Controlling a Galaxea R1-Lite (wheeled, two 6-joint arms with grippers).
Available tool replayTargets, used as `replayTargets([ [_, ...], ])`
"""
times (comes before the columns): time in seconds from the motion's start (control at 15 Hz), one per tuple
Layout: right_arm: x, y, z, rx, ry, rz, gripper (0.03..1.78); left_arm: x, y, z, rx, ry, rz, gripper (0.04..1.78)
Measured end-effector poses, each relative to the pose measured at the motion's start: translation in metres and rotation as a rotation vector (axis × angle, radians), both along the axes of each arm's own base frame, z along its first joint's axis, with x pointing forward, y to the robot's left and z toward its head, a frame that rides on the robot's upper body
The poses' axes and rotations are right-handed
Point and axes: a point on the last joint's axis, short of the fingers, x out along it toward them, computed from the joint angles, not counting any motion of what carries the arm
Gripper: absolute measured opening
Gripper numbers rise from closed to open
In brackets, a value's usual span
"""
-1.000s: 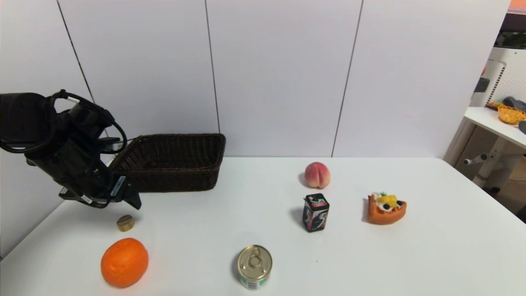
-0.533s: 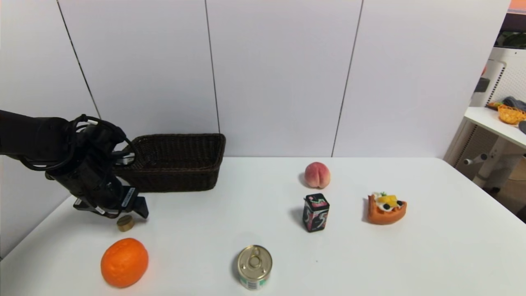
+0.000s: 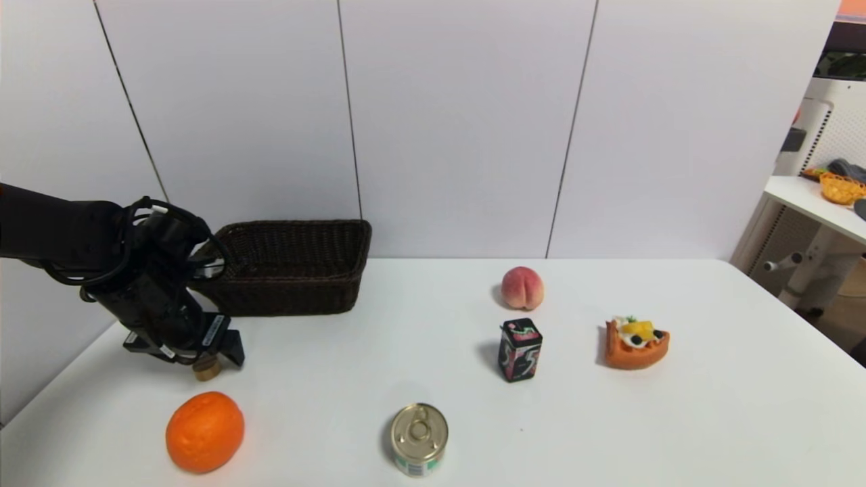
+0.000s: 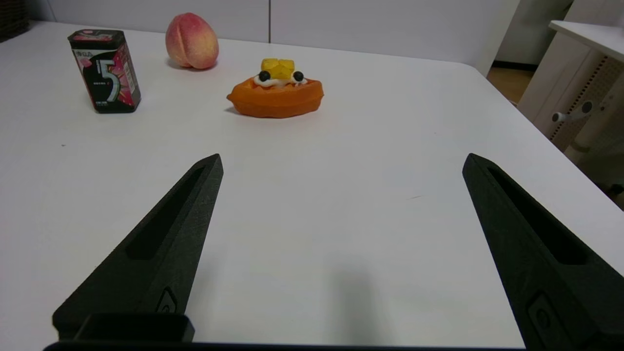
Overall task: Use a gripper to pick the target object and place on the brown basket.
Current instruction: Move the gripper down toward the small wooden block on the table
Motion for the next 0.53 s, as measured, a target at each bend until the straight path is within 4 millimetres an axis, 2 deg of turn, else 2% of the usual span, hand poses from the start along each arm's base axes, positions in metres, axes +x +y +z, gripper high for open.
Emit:
replayTargets([
  [0.53, 0.0, 0.0, 0.0, 0.0, 0.0, 0.0, 1.7, 0.005, 0.004, -0.013, -0.002, 0.019, 0.012, 1.69],
])
